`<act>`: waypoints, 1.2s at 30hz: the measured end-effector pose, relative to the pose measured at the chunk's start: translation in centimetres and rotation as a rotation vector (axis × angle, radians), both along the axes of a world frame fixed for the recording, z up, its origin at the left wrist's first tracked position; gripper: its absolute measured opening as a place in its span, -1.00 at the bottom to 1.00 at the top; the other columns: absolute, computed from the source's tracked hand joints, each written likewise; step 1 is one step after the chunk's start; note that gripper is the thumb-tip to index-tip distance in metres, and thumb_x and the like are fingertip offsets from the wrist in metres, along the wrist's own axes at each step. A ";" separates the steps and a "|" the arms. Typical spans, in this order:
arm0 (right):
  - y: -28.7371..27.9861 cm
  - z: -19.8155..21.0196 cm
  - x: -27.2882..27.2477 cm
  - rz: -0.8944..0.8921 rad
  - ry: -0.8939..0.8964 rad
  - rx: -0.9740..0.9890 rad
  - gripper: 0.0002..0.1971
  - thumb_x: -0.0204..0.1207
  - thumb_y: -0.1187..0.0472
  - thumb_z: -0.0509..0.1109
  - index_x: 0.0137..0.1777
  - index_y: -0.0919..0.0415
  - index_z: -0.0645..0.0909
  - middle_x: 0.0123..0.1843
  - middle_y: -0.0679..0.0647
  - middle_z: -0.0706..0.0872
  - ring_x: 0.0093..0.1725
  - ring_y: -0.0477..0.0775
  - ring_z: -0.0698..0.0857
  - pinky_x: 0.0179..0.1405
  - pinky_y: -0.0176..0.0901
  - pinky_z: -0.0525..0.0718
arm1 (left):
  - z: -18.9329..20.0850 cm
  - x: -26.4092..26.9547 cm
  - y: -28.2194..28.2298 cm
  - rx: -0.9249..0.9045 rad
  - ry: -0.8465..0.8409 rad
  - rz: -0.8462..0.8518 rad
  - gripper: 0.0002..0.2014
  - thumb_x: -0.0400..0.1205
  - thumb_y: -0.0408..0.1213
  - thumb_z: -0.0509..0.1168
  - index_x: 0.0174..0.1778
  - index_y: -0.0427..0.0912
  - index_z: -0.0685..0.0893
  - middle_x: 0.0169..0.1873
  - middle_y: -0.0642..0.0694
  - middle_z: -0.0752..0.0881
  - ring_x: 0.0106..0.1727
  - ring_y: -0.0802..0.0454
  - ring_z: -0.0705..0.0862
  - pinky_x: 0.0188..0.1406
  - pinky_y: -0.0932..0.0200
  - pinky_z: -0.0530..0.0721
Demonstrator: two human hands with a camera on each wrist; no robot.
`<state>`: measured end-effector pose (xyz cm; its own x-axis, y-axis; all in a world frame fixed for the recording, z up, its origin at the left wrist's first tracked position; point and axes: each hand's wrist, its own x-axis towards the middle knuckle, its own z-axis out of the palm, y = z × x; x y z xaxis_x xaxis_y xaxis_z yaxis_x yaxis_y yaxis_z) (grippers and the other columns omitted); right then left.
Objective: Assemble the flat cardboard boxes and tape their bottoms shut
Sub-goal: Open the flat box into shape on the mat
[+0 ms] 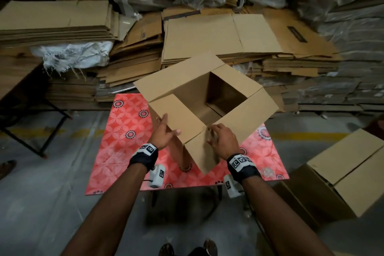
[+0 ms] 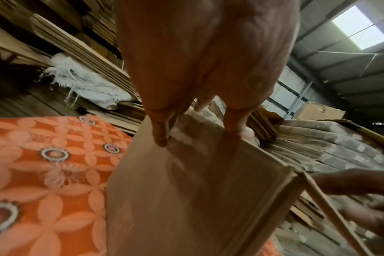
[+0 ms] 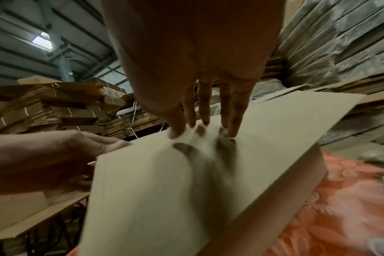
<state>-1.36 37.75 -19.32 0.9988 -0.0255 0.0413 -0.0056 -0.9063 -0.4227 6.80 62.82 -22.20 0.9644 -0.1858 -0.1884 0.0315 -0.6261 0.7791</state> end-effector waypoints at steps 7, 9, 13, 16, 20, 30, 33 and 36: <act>1.6 -0.4 1.9 -0.121 -0.010 0.108 -0.54 0.28 0.27 0.61 0.18 0.05 0.60 0.23 0.05 0.52 0.02 0.28 0.67 -0.06 0.03 0.68 | 5.5 1.3 -2.4 0.760 -0.252 -0.165 -0.15 0.51 0.10 0.52 0.68 0.00 0.31 0.72 -0.39 0.14 0.73 -0.50 0.08 0.64 -0.55 0.05; 2.2 -0.9 1.9 -0.139 -0.025 0.117 -0.54 0.27 0.31 0.57 0.14 0.06 0.54 0.24 0.07 0.49 -0.03 0.31 0.67 -0.08 0.07 0.72 | 7.0 1.2 -3.9 0.840 -0.293 -0.300 -0.16 0.54 -0.03 0.50 0.72 0.06 0.25 0.79 -0.27 -0.02 0.77 -0.48 -0.07 0.67 -0.57 -0.03; 1.9 -0.9 2.1 -0.110 -0.014 0.109 -0.56 0.28 0.33 0.60 0.14 0.12 0.57 0.30 0.09 0.57 0.07 0.33 0.69 -0.03 0.08 0.69 | 7.3 1.9 -6.8 0.881 -0.330 -0.567 -0.26 0.70 -0.04 0.27 0.79 0.19 0.12 0.82 -0.01 -0.01 0.80 -0.31 -0.08 0.70 -0.43 0.07; 1.6 -0.8 2.0 -0.118 -0.019 0.115 -0.59 0.29 0.36 0.58 0.11 0.11 0.58 0.26 0.06 0.60 0.05 0.32 0.70 -0.05 0.07 0.68 | 6.9 2.3 -7.7 0.915 -0.261 -0.666 -0.32 0.71 -0.10 0.20 0.78 0.19 0.15 0.79 0.11 0.15 0.81 -0.16 0.00 0.70 -0.43 0.06; 1.6 -0.8 1.7 -0.121 -0.034 0.121 -0.59 0.32 0.33 0.58 0.15 0.10 0.59 0.24 0.05 0.63 0.07 0.30 0.71 -0.07 0.05 0.66 | 7.5 2.6 -7.2 0.834 -0.315 -0.656 -0.40 0.63 -0.19 0.26 0.65 0.11 0.41 0.70 0.08 0.34 0.79 -0.11 0.07 0.68 -0.40 0.10; 2.3 -0.3 2.8 -0.095 -0.033 0.086 -0.62 0.33 0.28 0.60 0.14 0.16 0.61 0.20 0.14 0.65 0.08 0.34 0.69 -0.05 0.06 0.60 | 7.6 3.0 -4.4 0.637 -0.381 -0.582 -0.39 0.58 -0.21 0.20 0.64 -0.06 0.45 0.64 -0.13 0.46 0.73 -0.20 0.27 0.56 -0.22 0.42; 1.9 -0.3 2.2 -0.072 -0.040 0.066 -0.63 0.42 0.18 0.58 0.14 0.16 0.52 0.16 0.18 0.67 0.07 0.37 0.69 -0.08 0.13 0.59 | 5.3 2.3 -6.6 0.779 -0.377 -0.653 -0.45 0.75 -0.12 0.10 0.72 0.05 0.33 0.73 0.01 0.31 0.76 -0.13 0.19 0.57 -0.23 0.39; 1.6 -0.1 1.6 -0.073 -0.013 0.008 -0.59 0.51 0.15 0.54 0.29 0.17 0.52 0.27 0.18 0.67 0.16 0.37 0.70 -0.01 0.13 0.62 | 4.3 2.2 -7.7 0.914 -0.386 -0.680 -0.46 0.78 -0.10 0.08 0.75 0.06 0.28 0.76 0.07 0.24 0.78 -0.10 0.13 0.59 -0.25 0.31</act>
<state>0.28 39.34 -19.44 0.9937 -0.0982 0.0537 -0.0656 -0.9001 -0.4307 8.97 55.10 -17.90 0.7428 -0.6264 -0.2365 -0.6569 -0.7501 -0.0764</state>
